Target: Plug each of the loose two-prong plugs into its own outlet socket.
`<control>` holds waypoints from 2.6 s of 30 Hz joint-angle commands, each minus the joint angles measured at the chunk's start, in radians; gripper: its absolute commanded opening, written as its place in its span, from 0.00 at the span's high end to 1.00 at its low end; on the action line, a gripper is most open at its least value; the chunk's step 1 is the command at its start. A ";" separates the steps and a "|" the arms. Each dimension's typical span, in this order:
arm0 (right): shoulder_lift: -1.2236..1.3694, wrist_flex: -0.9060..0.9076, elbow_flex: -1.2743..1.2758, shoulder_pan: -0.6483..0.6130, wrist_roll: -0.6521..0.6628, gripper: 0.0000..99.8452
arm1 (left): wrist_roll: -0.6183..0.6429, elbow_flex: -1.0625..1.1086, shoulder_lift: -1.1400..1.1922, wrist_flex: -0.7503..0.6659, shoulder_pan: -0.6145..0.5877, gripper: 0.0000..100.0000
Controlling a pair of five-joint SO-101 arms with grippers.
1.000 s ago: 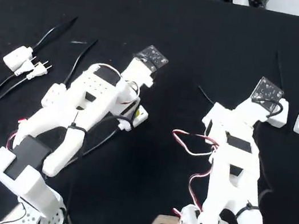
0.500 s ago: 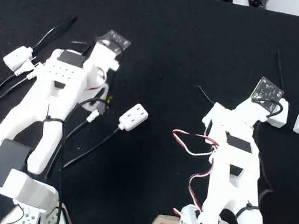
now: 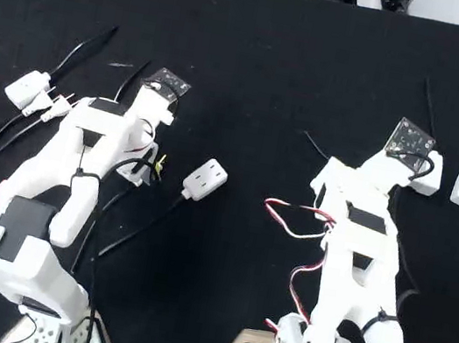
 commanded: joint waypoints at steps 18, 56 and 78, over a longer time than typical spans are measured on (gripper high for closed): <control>0.001 0.008 -0.053 -0.020 -0.008 0.80 | -0.002 0.025 -0.543 0.362 0.133 0.97; -0.225 0.632 -0.038 -0.433 0.853 0.80 | 0.146 0.483 -0.736 0.052 -0.094 0.77; 0.234 0.664 -0.231 -0.669 1.392 0.80 | 0.373 0.645 -0.741 -0.147 -0.245 0.77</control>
